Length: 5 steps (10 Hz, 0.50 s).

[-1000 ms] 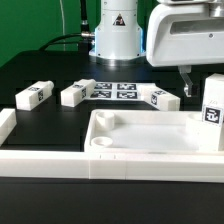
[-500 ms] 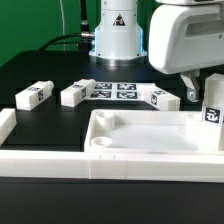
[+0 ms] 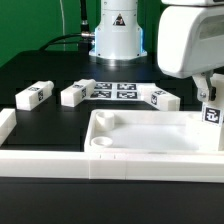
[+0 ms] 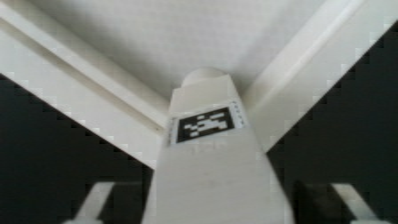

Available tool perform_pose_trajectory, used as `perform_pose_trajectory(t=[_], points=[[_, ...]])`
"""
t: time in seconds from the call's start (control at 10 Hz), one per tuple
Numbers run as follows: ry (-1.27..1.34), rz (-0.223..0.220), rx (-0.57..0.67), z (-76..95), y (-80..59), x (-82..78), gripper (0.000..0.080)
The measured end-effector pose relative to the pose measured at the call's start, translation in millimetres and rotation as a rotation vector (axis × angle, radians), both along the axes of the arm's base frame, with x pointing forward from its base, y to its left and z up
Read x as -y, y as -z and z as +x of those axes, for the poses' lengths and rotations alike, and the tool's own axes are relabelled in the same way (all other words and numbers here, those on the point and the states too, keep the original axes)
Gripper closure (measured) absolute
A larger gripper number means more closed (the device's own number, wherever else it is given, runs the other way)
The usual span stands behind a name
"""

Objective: Assemble desk

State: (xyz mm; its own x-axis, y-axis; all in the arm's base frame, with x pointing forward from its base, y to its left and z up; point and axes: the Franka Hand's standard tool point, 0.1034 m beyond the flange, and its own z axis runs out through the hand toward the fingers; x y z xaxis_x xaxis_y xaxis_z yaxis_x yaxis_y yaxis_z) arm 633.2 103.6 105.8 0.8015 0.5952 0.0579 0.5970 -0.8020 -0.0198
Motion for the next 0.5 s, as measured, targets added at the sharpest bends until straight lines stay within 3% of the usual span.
perform_pose_trajectory(t=[0.1,0.5], points=[[0.000,0.000,0.000,0.0,0.0,0.0,0.0512],[0.090,0.014,-0.006,0.4,0.0,2.2,0.0511]])
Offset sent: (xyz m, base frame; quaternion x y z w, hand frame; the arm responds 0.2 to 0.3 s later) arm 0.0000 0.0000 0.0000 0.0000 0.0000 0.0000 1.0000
